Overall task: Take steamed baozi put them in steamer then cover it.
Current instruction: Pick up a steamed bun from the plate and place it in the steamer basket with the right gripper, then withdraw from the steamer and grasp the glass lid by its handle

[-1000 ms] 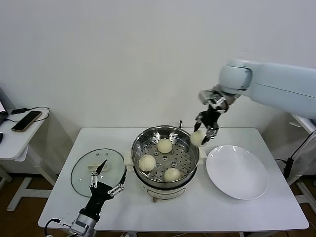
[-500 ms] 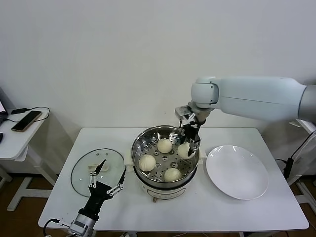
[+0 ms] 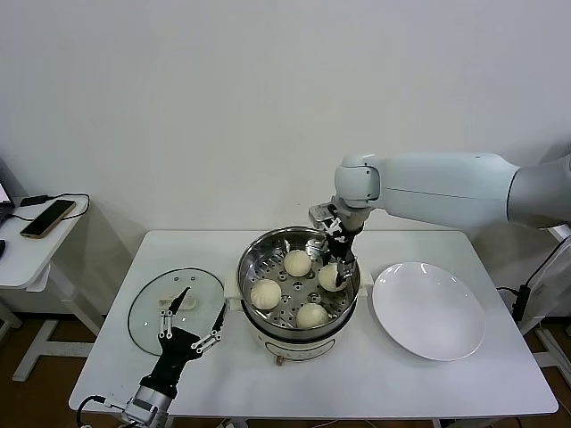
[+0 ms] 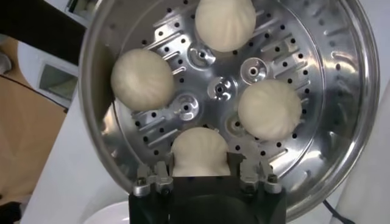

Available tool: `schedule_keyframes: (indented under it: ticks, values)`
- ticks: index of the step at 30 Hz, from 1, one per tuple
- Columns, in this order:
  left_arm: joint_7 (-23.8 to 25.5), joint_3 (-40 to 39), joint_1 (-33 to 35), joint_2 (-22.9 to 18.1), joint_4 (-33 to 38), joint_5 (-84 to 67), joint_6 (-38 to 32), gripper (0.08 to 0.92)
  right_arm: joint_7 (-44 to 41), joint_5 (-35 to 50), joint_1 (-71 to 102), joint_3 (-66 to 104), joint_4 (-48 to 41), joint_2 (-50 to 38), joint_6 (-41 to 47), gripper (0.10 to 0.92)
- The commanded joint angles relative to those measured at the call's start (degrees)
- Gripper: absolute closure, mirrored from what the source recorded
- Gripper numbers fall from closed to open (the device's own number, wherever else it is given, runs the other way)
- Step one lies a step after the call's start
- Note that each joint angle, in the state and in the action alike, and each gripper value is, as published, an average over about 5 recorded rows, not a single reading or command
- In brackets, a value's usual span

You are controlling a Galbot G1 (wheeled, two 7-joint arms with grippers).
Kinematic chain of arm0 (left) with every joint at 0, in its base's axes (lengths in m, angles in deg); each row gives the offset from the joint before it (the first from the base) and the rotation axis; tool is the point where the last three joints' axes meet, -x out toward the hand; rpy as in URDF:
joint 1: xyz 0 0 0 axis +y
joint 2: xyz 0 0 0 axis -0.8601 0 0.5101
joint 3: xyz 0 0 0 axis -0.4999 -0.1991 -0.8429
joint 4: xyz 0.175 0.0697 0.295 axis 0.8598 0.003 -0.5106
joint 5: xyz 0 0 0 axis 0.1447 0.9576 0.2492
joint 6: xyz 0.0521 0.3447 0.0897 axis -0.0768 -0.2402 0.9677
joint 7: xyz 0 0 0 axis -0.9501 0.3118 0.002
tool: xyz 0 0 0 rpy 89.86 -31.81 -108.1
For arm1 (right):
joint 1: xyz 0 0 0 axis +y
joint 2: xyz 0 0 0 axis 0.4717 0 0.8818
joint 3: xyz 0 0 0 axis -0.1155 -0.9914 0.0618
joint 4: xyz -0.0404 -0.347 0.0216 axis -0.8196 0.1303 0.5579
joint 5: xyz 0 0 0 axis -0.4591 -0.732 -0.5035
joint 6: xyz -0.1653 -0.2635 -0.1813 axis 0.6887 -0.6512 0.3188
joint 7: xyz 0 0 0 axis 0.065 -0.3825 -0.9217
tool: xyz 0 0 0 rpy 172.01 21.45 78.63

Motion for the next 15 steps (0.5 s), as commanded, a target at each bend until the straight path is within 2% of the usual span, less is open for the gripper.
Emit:
schedule_keyframes:
  ticks: [1, 7, 15]
  values:
    - [-0.51, 0.19, 0.09, 0.01, -0.18, 0.0, -0.01, 0.177, 0.81, -0.82, 1.17, -0.23, -1.01, 0.79, 0.34, 0.394]
    - [-0.77, 0.35, 0.1, 0.01, -0.2, 0.02, 0.02, 0.177, -1.47, -1.92, 0.6, -0.03, -0.68, 0.66, 0.51, 0.373]
    - [-0.92, 0.19, 0.01, -0.11, -0.17, 0.14, 0.14, 0.177, -0.26, -1.23, 0.61, 2.37, 0.06, -0.72, -0.01, 0.218]
